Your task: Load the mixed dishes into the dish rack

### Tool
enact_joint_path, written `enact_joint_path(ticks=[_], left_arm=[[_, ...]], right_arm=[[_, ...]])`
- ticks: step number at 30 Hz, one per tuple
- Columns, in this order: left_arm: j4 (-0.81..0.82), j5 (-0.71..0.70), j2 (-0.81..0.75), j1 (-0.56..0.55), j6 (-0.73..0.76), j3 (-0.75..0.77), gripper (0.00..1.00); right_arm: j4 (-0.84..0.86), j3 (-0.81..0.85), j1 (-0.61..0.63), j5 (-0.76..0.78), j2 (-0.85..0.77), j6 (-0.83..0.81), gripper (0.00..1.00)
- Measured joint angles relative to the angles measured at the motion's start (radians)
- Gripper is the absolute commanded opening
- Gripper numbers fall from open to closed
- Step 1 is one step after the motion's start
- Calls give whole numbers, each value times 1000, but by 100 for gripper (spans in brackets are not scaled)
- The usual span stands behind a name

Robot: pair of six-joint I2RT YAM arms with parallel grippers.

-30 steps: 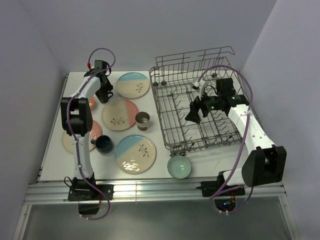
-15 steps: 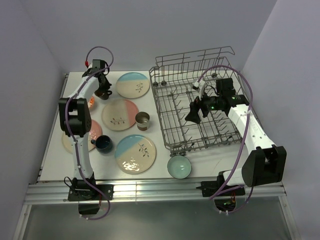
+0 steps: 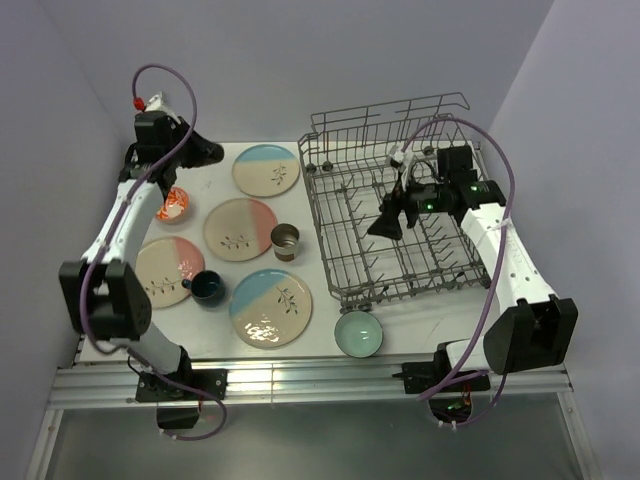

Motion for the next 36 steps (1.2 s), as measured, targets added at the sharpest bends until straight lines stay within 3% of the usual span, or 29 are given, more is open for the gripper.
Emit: enact_joint_path(ticks=[4,9,15,20,28,36], left_arm=[[224,165,-214,-43,-38,-161,0],[542,302,-376,-182,-117,-364,0],[771,325,-399,-377,-171,-483,0],[881,311,-399,-444,-198,-519,0],[949,261,-407,-515,-203,-552,0],[988,217,-407,-554,-203,-589,0]], right_arm=[[29,117,1,-37,7,189,86],[174,259,19,-89,71,612,82],[467,175,127,-103,92,1190,81],[668,55,192,-95,92,1510,80],[852,-16,212,-66,92,1764,77],[932,-43,231,-36,89,1851,61]])
